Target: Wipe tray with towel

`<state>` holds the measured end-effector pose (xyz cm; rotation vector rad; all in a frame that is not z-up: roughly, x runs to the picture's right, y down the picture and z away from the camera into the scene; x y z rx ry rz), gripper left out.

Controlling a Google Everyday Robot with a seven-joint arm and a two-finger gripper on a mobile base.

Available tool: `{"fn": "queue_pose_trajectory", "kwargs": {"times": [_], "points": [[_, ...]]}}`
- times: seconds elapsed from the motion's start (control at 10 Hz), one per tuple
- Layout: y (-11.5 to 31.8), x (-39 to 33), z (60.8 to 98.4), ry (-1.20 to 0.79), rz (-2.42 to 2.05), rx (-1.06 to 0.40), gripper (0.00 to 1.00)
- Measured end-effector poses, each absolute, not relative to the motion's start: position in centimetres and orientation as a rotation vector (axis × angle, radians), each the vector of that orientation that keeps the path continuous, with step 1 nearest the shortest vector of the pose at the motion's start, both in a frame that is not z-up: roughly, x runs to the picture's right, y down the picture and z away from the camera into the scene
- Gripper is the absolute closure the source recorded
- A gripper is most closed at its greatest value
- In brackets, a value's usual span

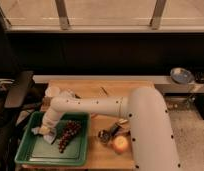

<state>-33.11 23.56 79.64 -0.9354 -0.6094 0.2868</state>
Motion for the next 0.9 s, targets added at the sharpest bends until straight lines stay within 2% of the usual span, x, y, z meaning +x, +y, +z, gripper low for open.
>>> {"fn": "queue_pose_trajectory", "kwargs": {"times": [0.4,0.9], "points": [[27.8,-32.9,76.6,-0.625,0.292,-0.978,1.00],[27.1,-27.4,75.2,-0.542,0.351,-0.945,1.00]]}}
